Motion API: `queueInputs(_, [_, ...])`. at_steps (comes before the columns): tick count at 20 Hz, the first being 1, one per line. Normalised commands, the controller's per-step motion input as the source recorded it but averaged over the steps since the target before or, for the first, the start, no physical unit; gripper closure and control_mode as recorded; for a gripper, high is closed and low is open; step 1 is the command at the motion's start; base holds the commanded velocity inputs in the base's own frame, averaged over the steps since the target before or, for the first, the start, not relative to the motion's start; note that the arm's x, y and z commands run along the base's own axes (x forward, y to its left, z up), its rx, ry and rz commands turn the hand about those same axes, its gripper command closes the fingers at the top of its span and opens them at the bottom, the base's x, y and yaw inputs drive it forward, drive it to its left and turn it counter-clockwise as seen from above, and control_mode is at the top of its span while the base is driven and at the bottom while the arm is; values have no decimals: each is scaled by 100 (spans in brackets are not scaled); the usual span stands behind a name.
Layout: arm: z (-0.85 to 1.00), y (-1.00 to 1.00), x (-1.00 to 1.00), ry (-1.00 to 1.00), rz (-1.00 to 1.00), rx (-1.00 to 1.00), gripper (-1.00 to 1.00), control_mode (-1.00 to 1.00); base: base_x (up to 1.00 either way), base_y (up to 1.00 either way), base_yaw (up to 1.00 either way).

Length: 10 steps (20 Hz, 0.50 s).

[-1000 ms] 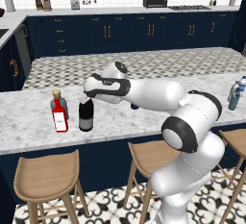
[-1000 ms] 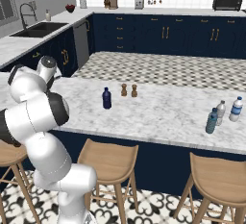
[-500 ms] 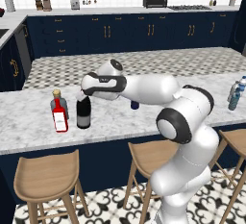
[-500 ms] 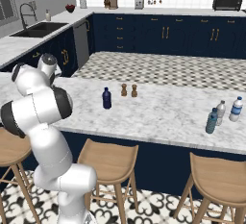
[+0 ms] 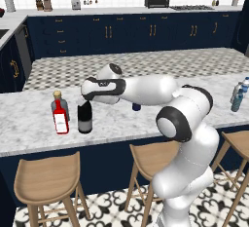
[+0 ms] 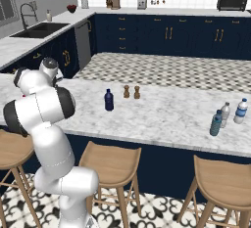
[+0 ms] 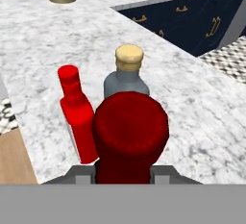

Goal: Move the plastic bottles in the middle to the plastics group, and the glass bottles in the middle to the glass group.

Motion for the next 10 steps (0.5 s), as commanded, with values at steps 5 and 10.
queueInputs(5, [-8, 0, 11, 0, 0, -2, 100, -100, 0, 0, 0])
queueInputs(10, [4, 5, 58, 0, 0, -1, 100, -100, 0, 0, 0])
